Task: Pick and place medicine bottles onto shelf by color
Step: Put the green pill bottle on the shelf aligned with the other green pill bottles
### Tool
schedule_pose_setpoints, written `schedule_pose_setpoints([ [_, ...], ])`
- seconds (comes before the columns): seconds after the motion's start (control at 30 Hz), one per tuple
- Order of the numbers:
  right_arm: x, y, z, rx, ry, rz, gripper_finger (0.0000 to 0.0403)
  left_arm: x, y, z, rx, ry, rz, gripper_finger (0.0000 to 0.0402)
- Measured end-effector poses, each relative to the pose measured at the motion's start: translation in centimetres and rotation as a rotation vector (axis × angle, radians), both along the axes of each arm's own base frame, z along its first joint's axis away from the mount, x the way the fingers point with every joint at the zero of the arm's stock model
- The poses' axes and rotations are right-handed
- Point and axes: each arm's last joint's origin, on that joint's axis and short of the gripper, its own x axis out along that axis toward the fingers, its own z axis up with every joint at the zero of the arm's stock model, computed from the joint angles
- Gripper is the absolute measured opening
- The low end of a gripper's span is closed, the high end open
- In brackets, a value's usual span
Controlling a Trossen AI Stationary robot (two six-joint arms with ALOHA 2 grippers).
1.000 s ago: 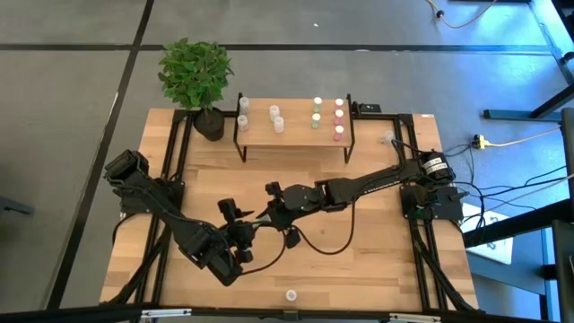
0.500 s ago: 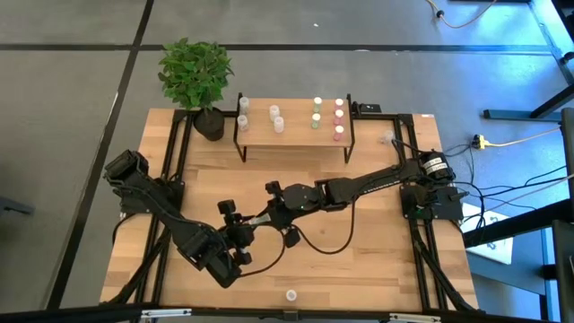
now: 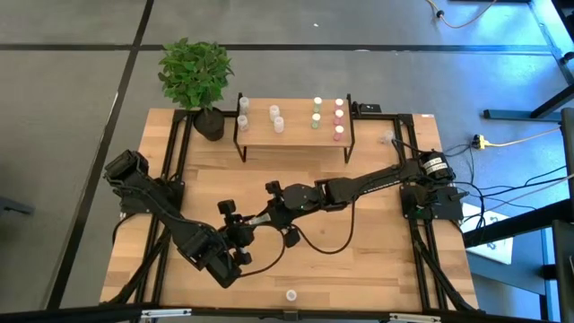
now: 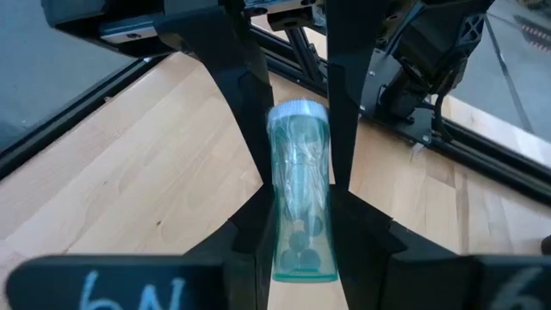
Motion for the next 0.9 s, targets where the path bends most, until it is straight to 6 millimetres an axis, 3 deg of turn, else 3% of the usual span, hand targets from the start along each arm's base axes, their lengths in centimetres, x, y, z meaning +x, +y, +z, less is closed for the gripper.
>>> schedule_pose_setpoints([
  [0.2,0.0,-0.3,-0.1,0.037,0.017,-0.023,0.0112,0.0,0.0,0.0,-0.008,0.005,-0.001,0.0088],
  [0.6,-0.2,-0.3,-0.4,0.024,0.058,-0.023,0.0201,0.0,0.0,-0.1,-0.037,0.037,-0.008,0.0088],
  [0.9,-4.5,-1.0,3.4,0.036,0.222,-0.054,0.0206,0.6,1.2,-0.3,-0.123,0.137,0.013,0.0088],
])
